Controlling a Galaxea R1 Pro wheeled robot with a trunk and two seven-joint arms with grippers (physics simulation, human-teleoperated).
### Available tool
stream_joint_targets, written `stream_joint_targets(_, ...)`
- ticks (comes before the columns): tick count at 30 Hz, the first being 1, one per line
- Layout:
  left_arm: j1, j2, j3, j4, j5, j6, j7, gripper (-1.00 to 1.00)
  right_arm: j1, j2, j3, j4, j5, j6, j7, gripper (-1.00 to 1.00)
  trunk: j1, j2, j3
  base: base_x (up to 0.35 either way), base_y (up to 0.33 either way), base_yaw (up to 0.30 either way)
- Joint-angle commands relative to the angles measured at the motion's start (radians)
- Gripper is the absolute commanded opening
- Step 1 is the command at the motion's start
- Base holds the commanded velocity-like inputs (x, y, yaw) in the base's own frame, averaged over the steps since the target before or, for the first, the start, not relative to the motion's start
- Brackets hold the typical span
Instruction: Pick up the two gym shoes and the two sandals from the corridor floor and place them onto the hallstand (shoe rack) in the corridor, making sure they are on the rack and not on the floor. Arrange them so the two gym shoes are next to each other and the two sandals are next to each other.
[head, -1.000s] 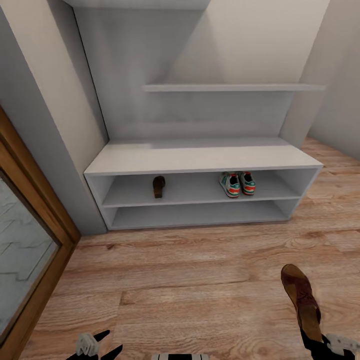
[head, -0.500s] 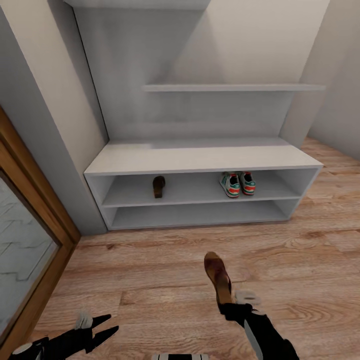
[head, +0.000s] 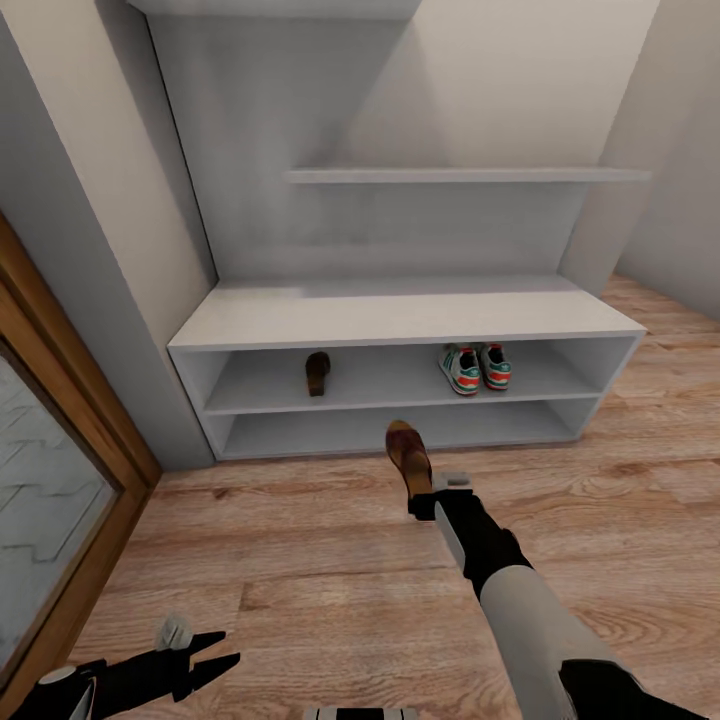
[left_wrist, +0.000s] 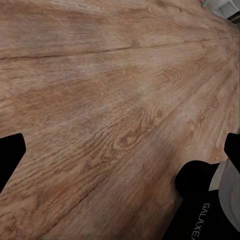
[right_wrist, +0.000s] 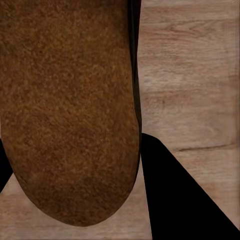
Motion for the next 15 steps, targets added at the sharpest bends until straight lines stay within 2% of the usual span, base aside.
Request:
stream_joint_targets(1, 0.0, -0.001, 0.008, -0.001, -0.011, 0.0, -0.005, 1.0, -0.003, 0.001, -0.005, -0.001, 0.006, 0.006, 0.002, -1.0, 0.0, 0.0, -0.001, 0.0, 0.0, 0.0)
stream_joint_targets(13, 0.0, -0.003, 0.008, -0.011, -0.011, 0.001, -0.005, 1.0, -0.008, 0.001, -0.011, -0.007, 0.008, 0.007, 0.002, -1.0, 0.0, 0.0, -0.002, 0.0, 0.0, 0.01)
stream_joint_targets(15, -0.001, -0.005, 0.007, -0.014, -0.011, 0.001, -0.005, 1.0, -0.008, 0.001, -0.011, -0.007, 0.009, 0.007, 0.002, -1.0, 0.001, -0.001, -0.012, 0.0, 0.0, 0.113)
